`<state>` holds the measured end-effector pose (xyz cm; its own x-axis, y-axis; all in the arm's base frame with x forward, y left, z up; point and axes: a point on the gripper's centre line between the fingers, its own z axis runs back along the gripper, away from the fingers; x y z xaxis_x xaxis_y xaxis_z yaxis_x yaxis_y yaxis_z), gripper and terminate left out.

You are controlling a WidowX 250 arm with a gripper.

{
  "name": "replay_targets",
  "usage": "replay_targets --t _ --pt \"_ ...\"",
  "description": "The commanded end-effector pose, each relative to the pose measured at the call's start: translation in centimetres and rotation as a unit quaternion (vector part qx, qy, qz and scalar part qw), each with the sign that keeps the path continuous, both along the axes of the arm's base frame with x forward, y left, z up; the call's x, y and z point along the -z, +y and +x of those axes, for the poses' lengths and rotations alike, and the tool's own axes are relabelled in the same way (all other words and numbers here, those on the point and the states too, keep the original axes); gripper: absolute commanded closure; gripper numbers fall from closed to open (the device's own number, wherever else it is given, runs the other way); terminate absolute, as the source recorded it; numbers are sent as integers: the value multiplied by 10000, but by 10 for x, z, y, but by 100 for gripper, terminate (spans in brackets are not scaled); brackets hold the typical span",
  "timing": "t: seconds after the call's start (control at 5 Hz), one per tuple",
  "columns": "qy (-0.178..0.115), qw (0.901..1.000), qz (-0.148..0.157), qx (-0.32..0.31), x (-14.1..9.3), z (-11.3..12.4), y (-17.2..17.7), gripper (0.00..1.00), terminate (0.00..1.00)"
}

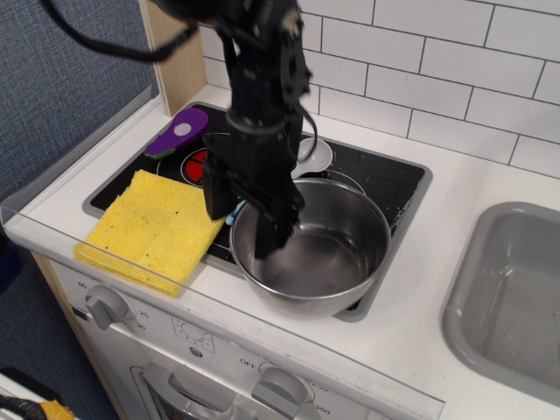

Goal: Picking up the pot and putting it on the yellow towel.

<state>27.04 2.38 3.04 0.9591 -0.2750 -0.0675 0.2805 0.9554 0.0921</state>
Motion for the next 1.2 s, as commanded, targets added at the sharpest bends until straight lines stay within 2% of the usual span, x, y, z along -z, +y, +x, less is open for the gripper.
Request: replay_targets --t 0.0,0.2,0.6,0.8,1.0 --pt "-139 9997 -93 -197 -1 6 3 100 0" --pt "-207 9996 -116 -130 -8 6 2 100 0" --pt "-476 9982 -353 -18 -32 8 0 100 0" --pt "-664 9951 -707 -211 -61 20 4 100 0" --pt "-814 9928 -678 -552 -88 25 40 100 0"
